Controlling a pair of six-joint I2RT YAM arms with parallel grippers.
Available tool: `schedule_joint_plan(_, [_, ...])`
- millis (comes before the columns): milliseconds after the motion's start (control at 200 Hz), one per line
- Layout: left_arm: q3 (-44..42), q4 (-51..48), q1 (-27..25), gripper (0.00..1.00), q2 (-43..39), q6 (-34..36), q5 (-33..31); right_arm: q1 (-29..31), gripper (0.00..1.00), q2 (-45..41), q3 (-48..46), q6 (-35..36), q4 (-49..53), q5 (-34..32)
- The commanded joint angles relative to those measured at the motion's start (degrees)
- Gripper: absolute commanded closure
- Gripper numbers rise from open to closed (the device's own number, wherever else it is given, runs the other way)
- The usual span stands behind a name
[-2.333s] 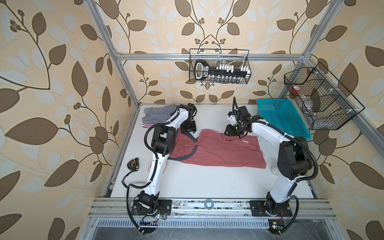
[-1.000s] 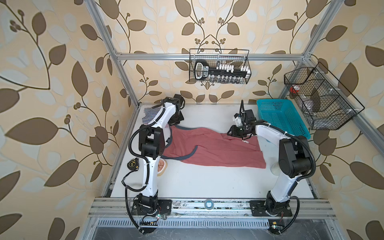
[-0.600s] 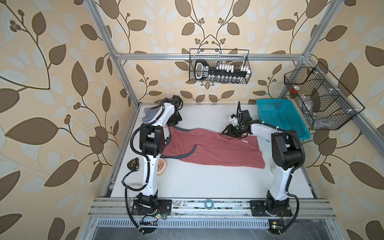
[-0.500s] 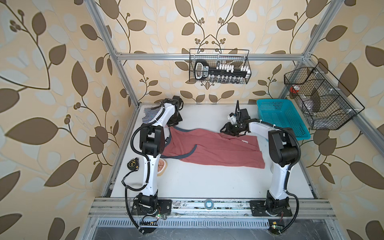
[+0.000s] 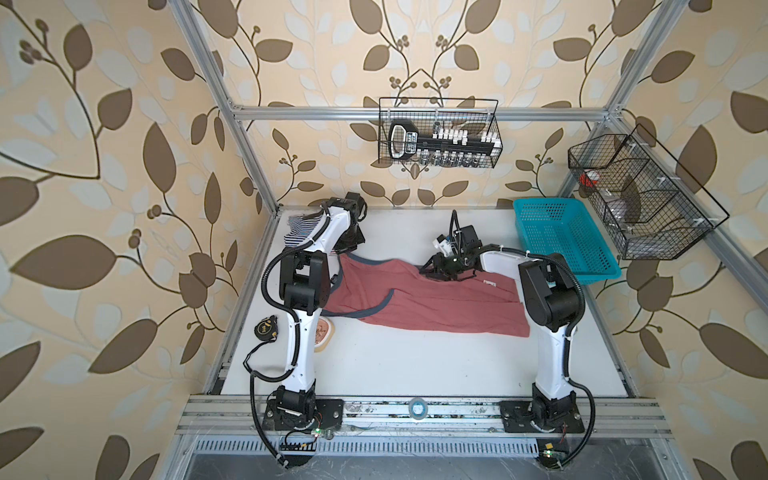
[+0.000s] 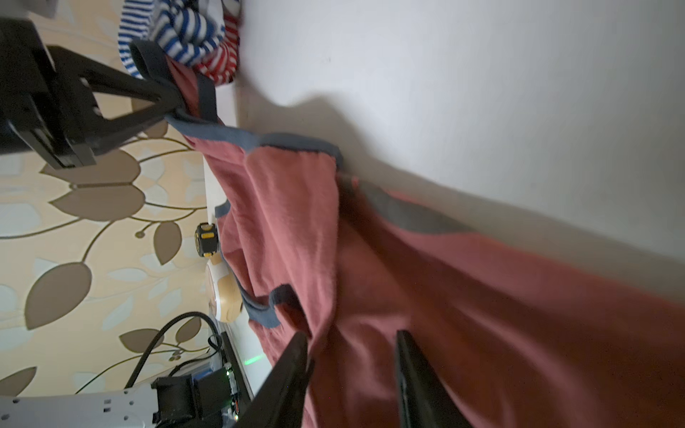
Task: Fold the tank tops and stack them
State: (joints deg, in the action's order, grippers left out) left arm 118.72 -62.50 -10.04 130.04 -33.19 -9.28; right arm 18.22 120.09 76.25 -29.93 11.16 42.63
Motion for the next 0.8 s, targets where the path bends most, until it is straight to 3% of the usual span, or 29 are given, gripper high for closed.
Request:
schedule_joint_plan(0, [-0.2,-0.9,0.3,0.98,-0.1,0.7,-1.3,1.0,0.60,-3.8,-3.1,3.0,-0.6,3.4])
schedule_joint_plan(295, [-0.6,-1.0,0.4,0.95,-0.1,0.8,-1.5,1.6,0.60,-7.7,-8.8,7.8,1.0,1.2])
schedule_joint_plan(505, [-0.9,-0.6,0.4,0.93,-0.9,0.9,-0.9,0.9,0.60,-6.0,-6.0,-0.8,-7.8,2.7])
schedule_joint_plan(795, [-3.2,0.0,0.4,0.92,-1.5,0.9,0.2,0.9,0.59,3.5,5.2,-6.5,-6.3,4.3])
